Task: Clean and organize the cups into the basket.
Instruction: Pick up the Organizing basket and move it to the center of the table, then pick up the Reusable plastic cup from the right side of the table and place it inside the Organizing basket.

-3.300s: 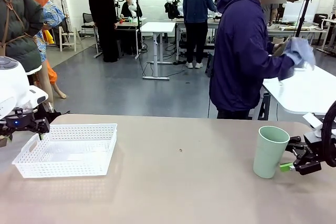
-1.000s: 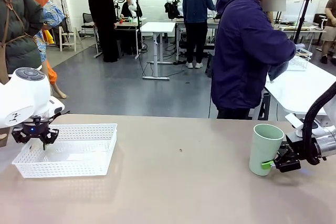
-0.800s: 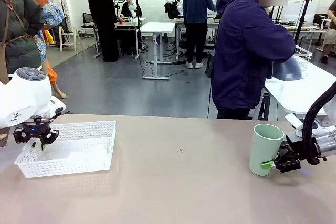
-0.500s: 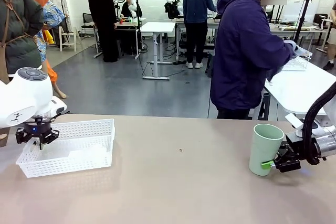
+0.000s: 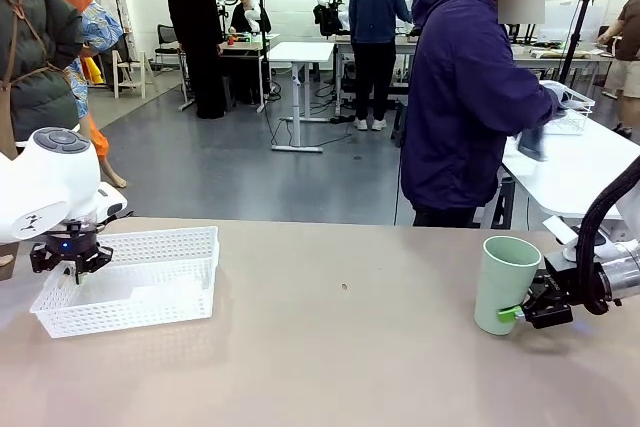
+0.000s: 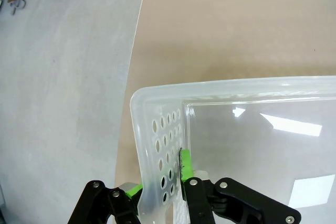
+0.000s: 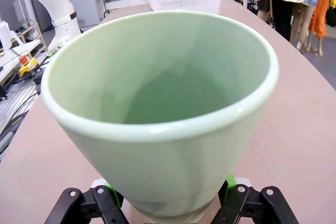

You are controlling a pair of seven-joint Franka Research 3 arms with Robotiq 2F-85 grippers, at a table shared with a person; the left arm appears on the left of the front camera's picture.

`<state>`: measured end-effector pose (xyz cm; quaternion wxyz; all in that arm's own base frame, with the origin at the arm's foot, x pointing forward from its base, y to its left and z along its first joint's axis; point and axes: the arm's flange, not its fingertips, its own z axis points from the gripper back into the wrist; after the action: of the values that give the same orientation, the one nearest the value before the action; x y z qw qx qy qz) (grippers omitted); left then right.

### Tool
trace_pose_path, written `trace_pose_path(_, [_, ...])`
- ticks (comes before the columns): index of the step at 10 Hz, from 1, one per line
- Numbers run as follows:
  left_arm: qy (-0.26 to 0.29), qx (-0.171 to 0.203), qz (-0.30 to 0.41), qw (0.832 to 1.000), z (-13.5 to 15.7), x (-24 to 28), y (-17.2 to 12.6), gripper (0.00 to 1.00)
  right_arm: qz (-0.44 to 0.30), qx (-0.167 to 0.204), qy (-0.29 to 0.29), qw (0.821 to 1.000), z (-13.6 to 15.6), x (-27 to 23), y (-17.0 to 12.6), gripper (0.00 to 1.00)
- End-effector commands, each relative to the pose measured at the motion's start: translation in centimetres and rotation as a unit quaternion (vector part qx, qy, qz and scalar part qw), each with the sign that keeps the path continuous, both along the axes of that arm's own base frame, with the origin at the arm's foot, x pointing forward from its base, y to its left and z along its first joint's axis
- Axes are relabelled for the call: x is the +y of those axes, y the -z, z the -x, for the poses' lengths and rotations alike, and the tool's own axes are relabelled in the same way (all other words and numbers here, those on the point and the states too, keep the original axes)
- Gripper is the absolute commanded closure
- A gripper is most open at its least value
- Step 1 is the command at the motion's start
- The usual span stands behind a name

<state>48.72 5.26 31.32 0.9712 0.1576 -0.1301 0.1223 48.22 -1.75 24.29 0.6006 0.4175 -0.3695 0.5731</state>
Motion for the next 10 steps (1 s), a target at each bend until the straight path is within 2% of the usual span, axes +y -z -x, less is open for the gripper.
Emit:
trace_pose_path(1, [-0.005, -0.005, -0.016, 1.000, 0.1, 0.3, 0.9, 1.00, -0.005, -0.001, 0.007, 1.000, -0.6, -0.1, 0.7, 1.00])
trace_pose_path(2, [-0.006, -0.005, -0.015, 1.000, 0.1, 0.3, 0.9, 1.00, -0.004, -0.001, 0.008, 1.000, -0.5, -0.1, 0.7, 0.78])
trace_pose_path(4, [-0.011, 0.006, -0.011, 1.000, 0.2, 0.2, 0.6, 1.00, 0.005, 0.005, 0.022, 1.000, 0.0, 0.1, 0.2, 0.82])
trace_pose_path(5, [-0.025, 0.014, 0.015, 0.999, 0.3, -0.3, -0.3, 1.00, -0.001, 0.003, 0.043, 0.999, 0.6, 0.0, -1.3, 0.82])
trace_pose_path(7, [-0.013, 0.019, 0.019, 1.000, 1.0, -2.5, -2.1, 1.00, 0.004, -0.014, 0.088, 0.996, 2.0, -0.5, -5.6, 0.82])
trace_pose_path(8, [0.000, 0.023, 0.015, 1.000, 1.2, -3.9, -2.9, 1.00, 0.000, -0.034, 0.100, 0.994, 2.8, -0.9, -8.0, 0.82])
trace_pose_path(10, [0.015, 0.035, 0.010, 0.999, 0.7, -6.6, -3.9, 1.00, 0.008, -0.047, 0.120, 0.992, 3.7, -1.7, -12.1, 0.82])
